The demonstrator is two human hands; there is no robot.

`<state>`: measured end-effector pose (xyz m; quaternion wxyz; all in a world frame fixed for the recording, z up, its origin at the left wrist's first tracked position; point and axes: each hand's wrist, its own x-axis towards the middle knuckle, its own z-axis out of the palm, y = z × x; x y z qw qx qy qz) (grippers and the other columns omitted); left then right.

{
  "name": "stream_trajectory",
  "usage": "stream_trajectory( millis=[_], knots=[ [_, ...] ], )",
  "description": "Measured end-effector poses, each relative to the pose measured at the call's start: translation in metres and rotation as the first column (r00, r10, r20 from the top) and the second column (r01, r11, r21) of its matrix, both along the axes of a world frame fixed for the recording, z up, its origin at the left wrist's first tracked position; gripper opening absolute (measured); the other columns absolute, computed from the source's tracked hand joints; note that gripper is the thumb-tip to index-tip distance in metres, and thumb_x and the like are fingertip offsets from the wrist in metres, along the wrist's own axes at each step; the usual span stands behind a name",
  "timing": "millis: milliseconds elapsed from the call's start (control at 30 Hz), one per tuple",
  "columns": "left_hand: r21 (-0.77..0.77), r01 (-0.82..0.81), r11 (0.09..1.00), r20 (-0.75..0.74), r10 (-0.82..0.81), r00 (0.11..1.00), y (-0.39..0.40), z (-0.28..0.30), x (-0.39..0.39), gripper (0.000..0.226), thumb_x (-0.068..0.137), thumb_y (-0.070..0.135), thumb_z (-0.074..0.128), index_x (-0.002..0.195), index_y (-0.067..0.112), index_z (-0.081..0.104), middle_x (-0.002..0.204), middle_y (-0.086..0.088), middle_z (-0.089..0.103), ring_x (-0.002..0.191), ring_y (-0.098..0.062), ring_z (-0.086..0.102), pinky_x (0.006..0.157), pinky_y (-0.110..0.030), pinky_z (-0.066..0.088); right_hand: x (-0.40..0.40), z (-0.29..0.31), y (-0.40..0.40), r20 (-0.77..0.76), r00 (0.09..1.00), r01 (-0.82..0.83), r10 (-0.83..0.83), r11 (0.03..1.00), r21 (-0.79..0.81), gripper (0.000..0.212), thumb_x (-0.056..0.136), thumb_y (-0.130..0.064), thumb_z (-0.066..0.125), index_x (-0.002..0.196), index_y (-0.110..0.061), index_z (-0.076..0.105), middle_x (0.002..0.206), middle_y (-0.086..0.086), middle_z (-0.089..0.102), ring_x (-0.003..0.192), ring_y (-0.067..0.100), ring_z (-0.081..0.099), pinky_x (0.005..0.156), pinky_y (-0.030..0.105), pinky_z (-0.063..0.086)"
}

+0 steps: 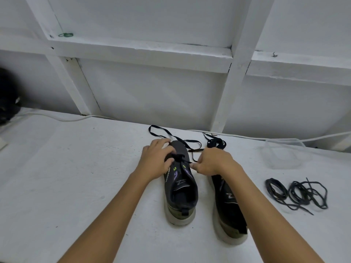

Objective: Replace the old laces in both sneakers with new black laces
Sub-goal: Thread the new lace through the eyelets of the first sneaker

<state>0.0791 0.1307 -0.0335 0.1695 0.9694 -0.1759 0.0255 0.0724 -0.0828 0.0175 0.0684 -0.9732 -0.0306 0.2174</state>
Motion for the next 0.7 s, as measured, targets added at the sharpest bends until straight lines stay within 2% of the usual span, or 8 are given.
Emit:
stream_trajectory(
  millis=[100,200,233,300,400,567,633,700],
  knots=[
    [-0.031,-0.041,0.999,0.039,0.043,0.998,0.007,0.003,-0.001,0.021,0.093,0.044,0.062,0.088,0.024,0.067,0.131,0.009,0.058,0.128,-0.018,0.044,0.098,-0.042,0.037,-0.002,-0.001,0.002,0.055,0.998,-0.011,0.011,1.0,-0.005,0.05,0.091,-0.068,0.053,0.082,-0.021,0.068,0.083,-0.005,0.062,0.088,0.021,0.059,0.072,0.03,0.044],
    [-0.071,-0.008,0.997,-0.027,0.006,1.0,0.01,0.008,-0.007,0.026,0.097,0.047,0.054,0.079,0.029,0.056,0.091,0.015,0.062,0.1,-0.011,0.048,0.105,-0.044,0.034,-0.003,-0.007,0.011,0.21,0.977,-0.079,0.023,0.963,0.259,0.045,0.089,-0.061,0.064,0.127,-0.037,0.066,0.117,-0.01,0.068,0.114,0.015,0.059,0.092,0.033,0.048],
    [-0.099,-0.001,0.995,-0.044,-0.004,0.999,0.01,0.011,-0.01,0.026,0.098,0.046,0.053,0.077,0.03,0.055,0.084,0.015,0.06,0.094,-0.009,0.046,0.109,-0.044,0.03,-0.002,-0.01,0.015,0.238,0.971,-0.116,0.036,0.936,0.333,0.047,0.089,-0.056,0.067,0.133,-0.04,0.062,0.119,-0.01,0.066,0.117,0.014,0.058,0.095,0.034,0.048],
    [-0.14,0.009,0.99,-0.068,-0.018,0.998,0.012,0.018,-0.016,0.026,0.098,0.045,0.054,0.077,0.029,0.058,0.076,0.015,0.058,0.087,-0.008,0.047,0.104,-0.038,0.032,0.002,-0.017,0.023,0.273,0.959,-0.181,0.077,0.908,0.378,0.04,0.09,-0.053,0.068,0.128,-0.045,0.065,0.109,-0.009,0.062,0.111,0.013,0.058,0.089,0.034,0.049],
    [-0.201,0.0,0.98,-0.166,-0.034,0.986,0.02,0.035,-0.023,0.028,0.095,0.043,0.06,0.069,0.031,0.06,0.061,0.01,0.055,0.065,-0.008,0.05,0.068,-0.029,0.038,0.007,-0.026,0.029,0.297,0.951,-0.197,0.091,0.916,0.349,0.019,0.093,-0.05,0.065,0.108,-0.043,0.075,0.101,-0.009,0.06,0.1,0.014,0.057,0.078,0.032,0.046],
    [-0.19,-0.186,0.964,-0.371,0.105,0.923,0.063,0.067,-0.03,0.032,0.096,0.047,0.058,0.073,0.029,0.072,0.054,0.008,0.051,0.049,-0.006,0.04,0.053,-0.024,0.032,0.014,-0.036,0.023,0.249,0.95,0.05,-0.191,0.876,0.48,0.015,0.094,-0.035,0.065,0.091,-0.022,0.072,0.091,-0.005,0.072,0.096,0.022,0.066,0.085,0.036,0.054],
    [-0.198,-0.228,0.953,-0.372,0.142,0.917,0.074,0.074,-0.035,0.032,0.098,0.045,0.055,0.076,0.03,0.073,0.055,0.009,0.049,0.049,-0.005,0.039,0.054,-0.024,0.032,0.012,-0.035,0.024,0.259,0.953,0.015,-0.155,0.882,0.471,0.018,0.091,-0.036,0.067,0.106,-0.029,0.071,0.107,-0.008,0.069,0.105,0.017,0.063,0.091,0.035,0.052],
    [-0.216,-0.232,0.948,-0.36,0.143,0.922,0.073,0.078,-0.038,0.031,0.099,0.044,0.054,0.077,0.03,0.072,0.054,0.009,0.047,0.048,-0.005,0.039,0.053,-0.023,0.03,0.009,-0.028,0.033,0.306,0.952,-0.146,-0.018,0.852,0.503,0.041,0.086,-0.04,0.073,0.127,-0.038,0.066,0.124,-0.012,0.06,0.11,0.01,0.055,0.095,0.03,0.046]
  ],
)
